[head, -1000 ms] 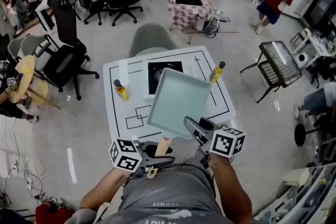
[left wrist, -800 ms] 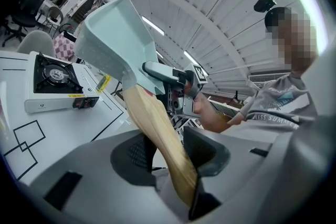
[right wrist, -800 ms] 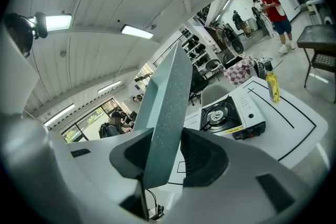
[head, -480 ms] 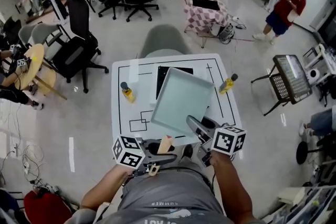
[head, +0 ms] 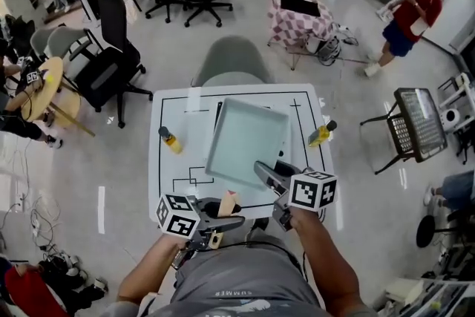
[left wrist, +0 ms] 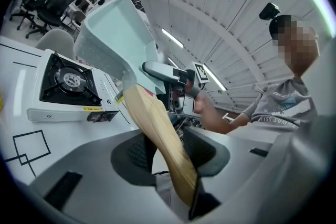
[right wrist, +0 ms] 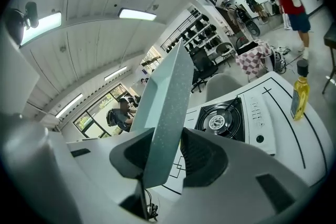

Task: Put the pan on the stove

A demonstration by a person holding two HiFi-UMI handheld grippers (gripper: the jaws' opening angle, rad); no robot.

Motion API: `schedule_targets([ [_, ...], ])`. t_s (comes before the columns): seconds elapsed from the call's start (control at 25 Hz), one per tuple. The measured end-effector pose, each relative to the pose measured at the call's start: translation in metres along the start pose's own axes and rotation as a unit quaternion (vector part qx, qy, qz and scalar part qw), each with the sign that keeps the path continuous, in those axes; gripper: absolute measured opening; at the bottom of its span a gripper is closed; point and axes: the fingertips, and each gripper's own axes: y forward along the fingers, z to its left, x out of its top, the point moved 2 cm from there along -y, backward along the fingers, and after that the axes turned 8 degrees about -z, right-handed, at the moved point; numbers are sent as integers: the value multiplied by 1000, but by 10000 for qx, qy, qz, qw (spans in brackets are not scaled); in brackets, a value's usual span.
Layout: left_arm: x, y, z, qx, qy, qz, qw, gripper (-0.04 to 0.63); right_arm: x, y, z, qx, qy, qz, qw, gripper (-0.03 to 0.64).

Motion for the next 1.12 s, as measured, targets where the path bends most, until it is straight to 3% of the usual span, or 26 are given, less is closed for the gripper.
schedule_targets([
  [0.64, 14, 33, 83, 400, -585, -315, 9970, 151, 3, 64, -86, -308, -260, 712, 9967, 150],
  [1.12, 11, 43, 128, 367, -1166, -461, 9914, 153, -11, 98, -129, -832, -731, 1041, 9884, 167],
])
